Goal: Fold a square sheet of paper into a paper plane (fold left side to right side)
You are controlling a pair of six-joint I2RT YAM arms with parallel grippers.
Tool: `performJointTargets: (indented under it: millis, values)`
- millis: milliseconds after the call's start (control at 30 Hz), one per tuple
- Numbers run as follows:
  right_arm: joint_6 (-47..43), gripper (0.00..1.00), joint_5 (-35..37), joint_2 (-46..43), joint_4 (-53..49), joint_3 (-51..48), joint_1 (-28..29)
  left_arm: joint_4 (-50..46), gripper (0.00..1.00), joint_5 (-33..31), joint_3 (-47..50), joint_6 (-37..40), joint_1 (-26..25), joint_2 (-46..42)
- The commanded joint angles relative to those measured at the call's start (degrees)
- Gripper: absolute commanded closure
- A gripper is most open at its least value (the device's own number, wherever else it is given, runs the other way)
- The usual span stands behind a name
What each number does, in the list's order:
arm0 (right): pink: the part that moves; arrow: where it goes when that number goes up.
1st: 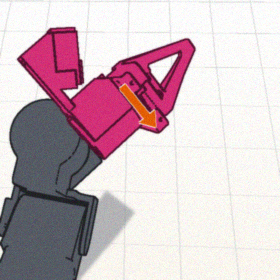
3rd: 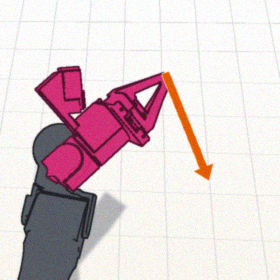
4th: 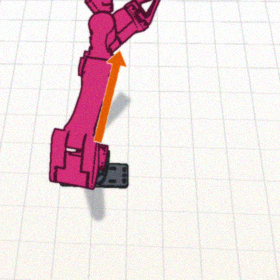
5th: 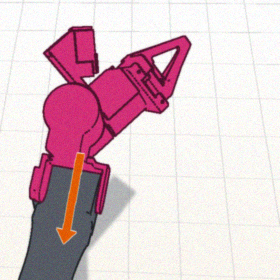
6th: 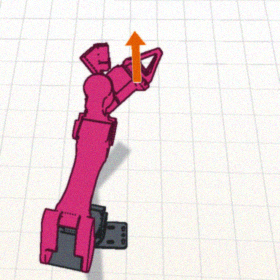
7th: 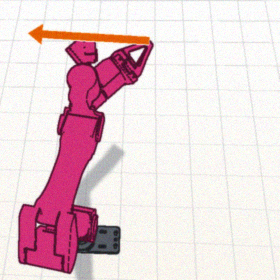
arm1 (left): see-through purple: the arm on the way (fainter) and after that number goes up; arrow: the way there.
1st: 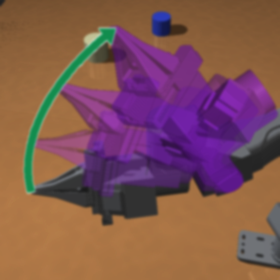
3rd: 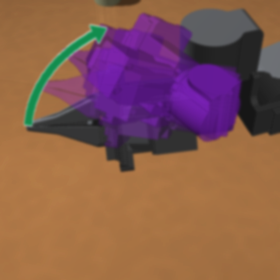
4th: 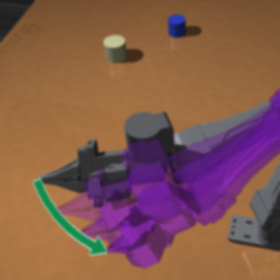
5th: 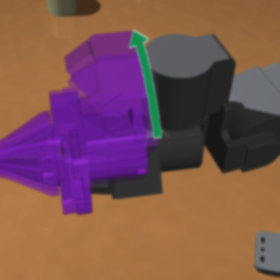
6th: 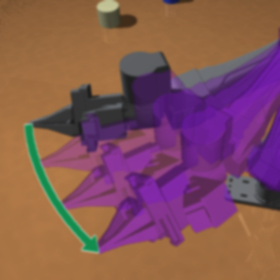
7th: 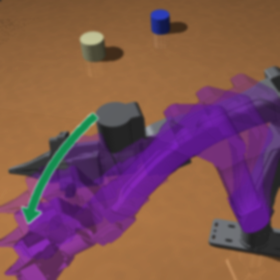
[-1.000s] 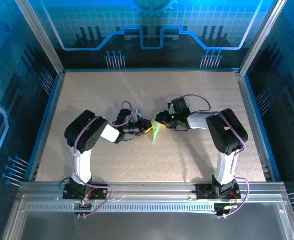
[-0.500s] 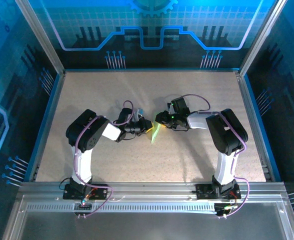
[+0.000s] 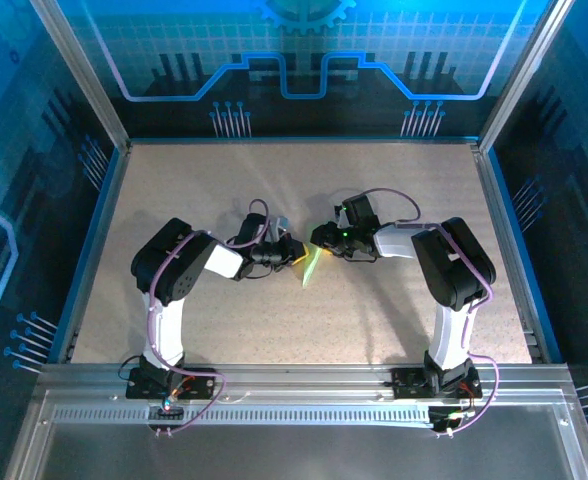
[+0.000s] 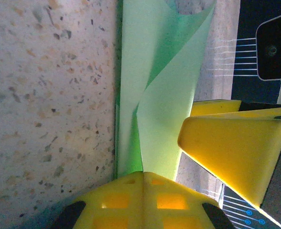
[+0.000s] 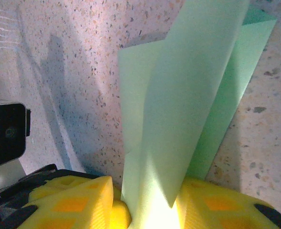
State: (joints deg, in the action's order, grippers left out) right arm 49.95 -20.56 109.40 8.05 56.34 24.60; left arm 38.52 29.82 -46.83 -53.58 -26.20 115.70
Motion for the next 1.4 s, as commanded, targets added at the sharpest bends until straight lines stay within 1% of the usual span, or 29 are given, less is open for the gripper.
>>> performJointTargets:
  millis: [0, 333, 933, 1200, 1367]
  values:
    - [0.66, 0.6, -0.21, -0.41, -1.55, -0.9, 0.93, -9.83, 1.0, -6.52, -0.32, 3.34, -0.97, 2.46]
    - [1.46, 0.61, -0.38, -1.19, -0.07, -1.59, 0.83, -14.41, 1.0, -9.71, -0.76, 4.54, -1.23, 2.41]
    - [2.66, 0.63, -1.01, -3.3, 2.14, -2.53, 0.62, -14.89, 1.0, -9.8, -0.87, 4.51, -1.23, 2.55]
    - [2.06, 0.63, 0.0, -5.03, -0.67, -2.66, 0.41, -14.95, 1.0, -9.78, -0.8, 4.48, -1.23, 2.6]
    - [0.59, 0.63, 1.39, -7.91, -3.91, -3.42, -0.06, -15.32, 1.0, -9.92, -0.89, 4.62, -1.23, 2.73]
